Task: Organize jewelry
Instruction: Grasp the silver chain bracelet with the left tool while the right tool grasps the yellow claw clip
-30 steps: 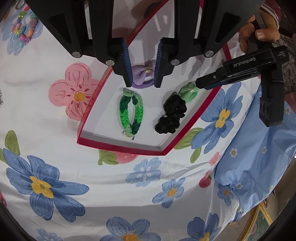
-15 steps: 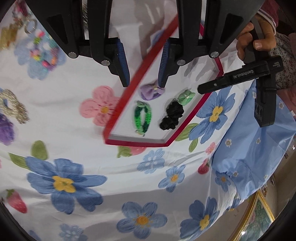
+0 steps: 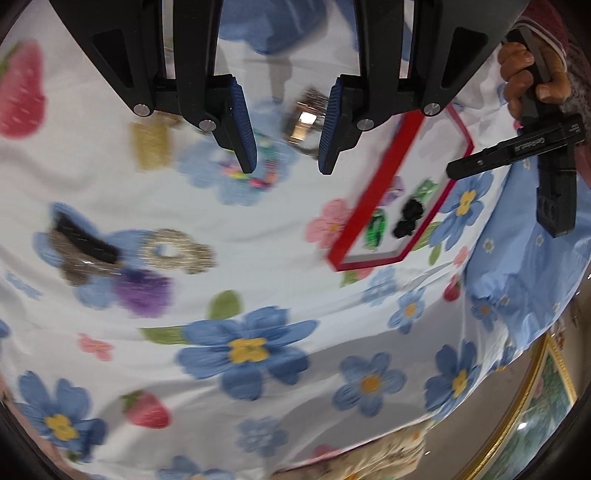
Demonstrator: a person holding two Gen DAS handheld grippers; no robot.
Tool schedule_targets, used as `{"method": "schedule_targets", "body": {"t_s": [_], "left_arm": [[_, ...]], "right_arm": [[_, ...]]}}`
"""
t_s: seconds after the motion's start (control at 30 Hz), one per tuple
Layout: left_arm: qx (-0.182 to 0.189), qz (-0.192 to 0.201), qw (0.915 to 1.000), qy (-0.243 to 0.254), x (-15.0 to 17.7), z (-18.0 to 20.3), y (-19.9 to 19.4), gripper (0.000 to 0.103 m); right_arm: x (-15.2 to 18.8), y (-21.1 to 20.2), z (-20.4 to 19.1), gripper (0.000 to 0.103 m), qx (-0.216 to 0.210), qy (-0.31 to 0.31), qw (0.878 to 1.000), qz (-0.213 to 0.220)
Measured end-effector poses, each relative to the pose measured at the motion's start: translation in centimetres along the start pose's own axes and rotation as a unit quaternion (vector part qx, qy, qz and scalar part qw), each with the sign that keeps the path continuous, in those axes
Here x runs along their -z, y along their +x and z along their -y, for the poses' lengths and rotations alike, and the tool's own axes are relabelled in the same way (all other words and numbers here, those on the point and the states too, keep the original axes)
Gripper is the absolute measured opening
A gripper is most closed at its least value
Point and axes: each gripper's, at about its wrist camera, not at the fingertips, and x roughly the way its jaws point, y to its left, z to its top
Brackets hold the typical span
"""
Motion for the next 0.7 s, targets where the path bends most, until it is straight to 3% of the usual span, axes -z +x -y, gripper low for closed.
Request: {"method": "schedule_targets", "body": {"t_s": [0.33,0.7], "left_arm": [[0.018,-0.033,0.9978,0.054,0.4,5.5,3.1,0.051],[0.026,-0.067,0.9916,0.107,2.7,8.5,5.8,0.050]], "right_arm": [[1.4,-3.1,5.8,0.048,0.053,0.032,0.998,0.016],[2.4,-2.1,7.8,0.050,0.054,0.042,0.998,0.002]]}}
